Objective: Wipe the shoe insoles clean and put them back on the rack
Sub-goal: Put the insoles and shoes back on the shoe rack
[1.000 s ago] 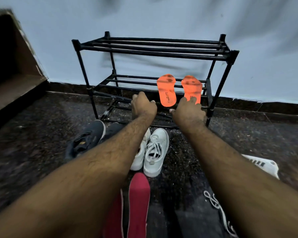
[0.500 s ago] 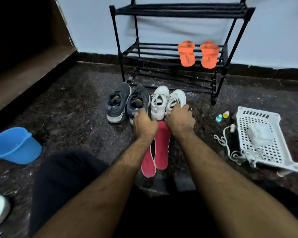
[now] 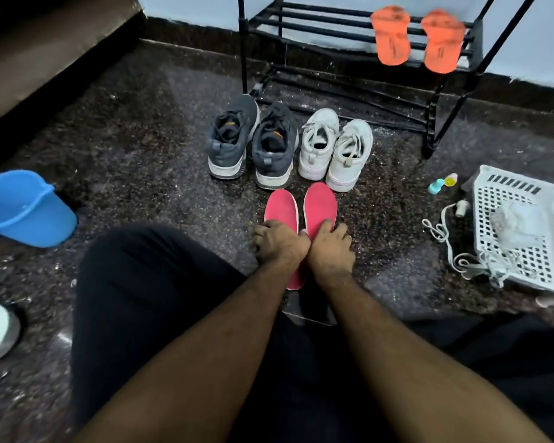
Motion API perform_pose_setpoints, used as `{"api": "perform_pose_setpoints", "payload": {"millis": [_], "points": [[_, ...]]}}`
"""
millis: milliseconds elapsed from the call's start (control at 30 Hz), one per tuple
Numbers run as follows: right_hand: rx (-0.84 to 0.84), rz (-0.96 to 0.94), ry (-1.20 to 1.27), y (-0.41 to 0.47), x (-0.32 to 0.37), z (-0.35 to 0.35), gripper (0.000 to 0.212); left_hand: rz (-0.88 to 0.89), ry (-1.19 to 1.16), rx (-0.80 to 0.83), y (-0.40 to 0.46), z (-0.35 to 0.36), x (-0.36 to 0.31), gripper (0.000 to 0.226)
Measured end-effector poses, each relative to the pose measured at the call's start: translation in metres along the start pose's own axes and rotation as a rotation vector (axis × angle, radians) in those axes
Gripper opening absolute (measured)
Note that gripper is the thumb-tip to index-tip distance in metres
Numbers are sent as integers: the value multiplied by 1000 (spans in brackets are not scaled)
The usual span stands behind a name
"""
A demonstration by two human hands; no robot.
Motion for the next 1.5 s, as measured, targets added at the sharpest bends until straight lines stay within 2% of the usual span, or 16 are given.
{"api": "perform_pose_setpoints", "payload": {"millis": [100, 233, 367, 433, 600, 733, 1000, 1233, 1500], "points": [[-8, -31, -80, 5, 1, 5, 59, -28, 18, -54, 7, 4, -2, 100], [32, -62, -116, 7, 7, 6, 59, -3, 55, -69, 13, 11, -4, 88], [-4, -40, -39, 13, 5, 8, 45, 34, 49, -104, 15, 11, -7, 79], [25, -20, 29, 14, 1, 6, 49, 39, 36, -103, 13, 10, -8, 79], [33, 40, 159, 6, -14, -1, 78, 17, -38, -100, 5, 3, -6, 79], [40, 121, 201, -4, -25, -13, 78, 29, -166, -75, -9, -8, -7, 71], [-149, 88, 272, -13, -34, -59, 70, 292, -186, -239, -50, -43, -32, 61], [-266, 21, 336, 9, -18, -123, 67, 483, -140, -358, -66, -95, -91, 61], [-332, -35, 311, 70, 2, -211, 63, 591, -132, -447, -40, -158, -165, 62]]}}
Point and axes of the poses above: each hand's wrist, its own y-axis towards the middle knuckle, its own z-axis out of the palm, x = y × z, the point moved 4 cm from there along y, towards the middle knuckle, and after that the axes turned 6 degrees about -z, right-handed, at the moved point
